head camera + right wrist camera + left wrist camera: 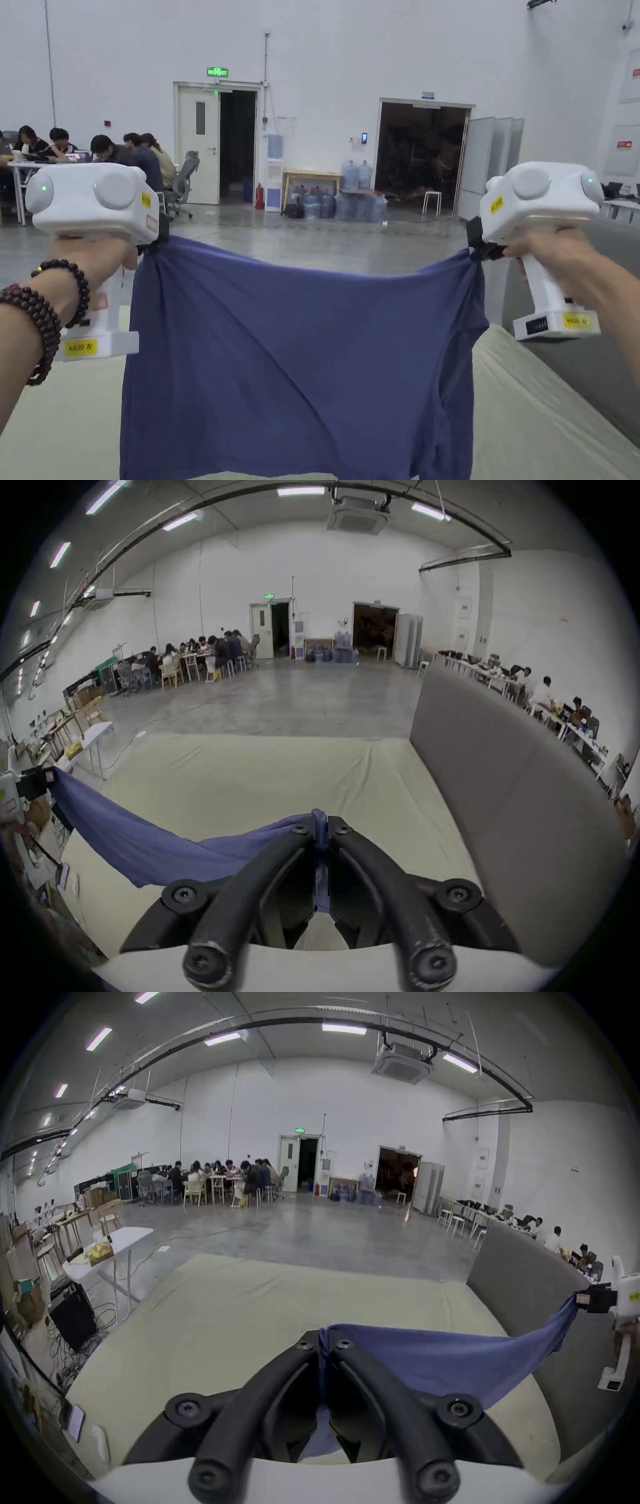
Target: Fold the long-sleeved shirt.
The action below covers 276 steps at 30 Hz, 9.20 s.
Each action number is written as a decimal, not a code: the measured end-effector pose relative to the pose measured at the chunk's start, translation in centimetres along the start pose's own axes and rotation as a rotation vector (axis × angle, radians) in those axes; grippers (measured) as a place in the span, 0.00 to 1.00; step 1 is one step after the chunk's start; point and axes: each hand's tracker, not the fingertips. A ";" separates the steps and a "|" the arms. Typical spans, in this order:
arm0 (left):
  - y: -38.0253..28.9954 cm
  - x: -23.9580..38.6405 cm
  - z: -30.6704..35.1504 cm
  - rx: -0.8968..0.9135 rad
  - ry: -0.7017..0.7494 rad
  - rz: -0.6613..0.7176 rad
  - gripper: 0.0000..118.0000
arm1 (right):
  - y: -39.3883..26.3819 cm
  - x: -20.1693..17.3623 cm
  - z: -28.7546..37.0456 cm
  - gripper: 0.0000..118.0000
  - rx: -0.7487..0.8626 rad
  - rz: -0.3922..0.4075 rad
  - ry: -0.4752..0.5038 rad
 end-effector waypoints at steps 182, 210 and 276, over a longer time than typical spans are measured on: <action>-31.9 -3.4 -12.8 -0.471 0.042 -0.069 0.00 | -31.8 -1.5 -19.0 0.01 -0.537 0.064 0.070; 15.7 1.4 6.9 0.378 -0.125 0.116 0.00 | 17.3 -2.7 13.7 0.01 0.379 -0.007 -0.060; -44.3 -9.0 20.7 -0.434 -0.209 -0.108 0.99 | -49.5 4.4 14.9 0.86 -0.639 0.287 0.231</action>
